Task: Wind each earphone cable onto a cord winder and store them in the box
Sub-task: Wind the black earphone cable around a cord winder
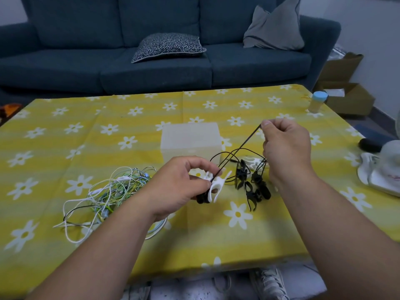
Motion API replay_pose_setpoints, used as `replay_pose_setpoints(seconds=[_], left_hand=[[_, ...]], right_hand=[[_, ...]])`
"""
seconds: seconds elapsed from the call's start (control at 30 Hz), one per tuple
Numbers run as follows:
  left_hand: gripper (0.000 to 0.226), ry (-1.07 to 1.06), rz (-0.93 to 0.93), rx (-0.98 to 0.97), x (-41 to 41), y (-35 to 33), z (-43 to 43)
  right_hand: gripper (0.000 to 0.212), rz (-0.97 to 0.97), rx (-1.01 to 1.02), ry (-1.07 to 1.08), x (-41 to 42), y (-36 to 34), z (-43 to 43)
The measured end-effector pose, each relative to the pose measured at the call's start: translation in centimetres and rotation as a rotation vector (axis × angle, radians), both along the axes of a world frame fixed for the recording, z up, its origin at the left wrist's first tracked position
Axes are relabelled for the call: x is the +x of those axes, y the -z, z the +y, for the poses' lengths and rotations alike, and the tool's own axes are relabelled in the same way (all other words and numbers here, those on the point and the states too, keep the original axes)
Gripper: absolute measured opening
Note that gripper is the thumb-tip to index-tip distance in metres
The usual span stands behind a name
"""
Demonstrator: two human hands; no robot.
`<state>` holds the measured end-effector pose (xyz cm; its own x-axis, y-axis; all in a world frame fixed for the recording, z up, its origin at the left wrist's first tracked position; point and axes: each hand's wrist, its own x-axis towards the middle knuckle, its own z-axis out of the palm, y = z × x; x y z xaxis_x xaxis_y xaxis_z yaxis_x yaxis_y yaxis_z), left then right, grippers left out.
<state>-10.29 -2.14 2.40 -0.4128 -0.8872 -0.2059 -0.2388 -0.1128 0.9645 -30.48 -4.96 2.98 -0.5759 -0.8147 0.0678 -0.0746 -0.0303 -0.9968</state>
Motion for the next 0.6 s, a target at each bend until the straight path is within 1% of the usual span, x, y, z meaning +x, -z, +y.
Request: replay_pose_setpoints(seconds=[0.13,0.27,0.43,0.53,0.6], left_hand=[[0.033,-0.006,0.021,-0.036,-0.2,0.0,0.2],[0.032,-0.064,0.111,-0.089,-0.3,0.1,0.1],[0.030,-0.040,0.218,-0.094,-0.2,-0.6,0.4],[0.029,-0.147,0.318,-0.137,-0.3,-1.3,0.7],[0.027,-0.249,0.366,-0.192,-0.4,-1.7,0.8]], right_hand=[[0.019,-0.003,0.052,-0.004,-0.1,0.0,0.0],[0.016,-0.005,0.075,0.012,-0.5,-0.2,0.1],[0.013,0.045,0.121,0.005,-0.5,0.0,0.0],[0.013,0.112,0.251,-0.088,-0.2,0.8,0.0],[0.018,0.243,0.375,-0.201,0.3,1.4,0.2]])
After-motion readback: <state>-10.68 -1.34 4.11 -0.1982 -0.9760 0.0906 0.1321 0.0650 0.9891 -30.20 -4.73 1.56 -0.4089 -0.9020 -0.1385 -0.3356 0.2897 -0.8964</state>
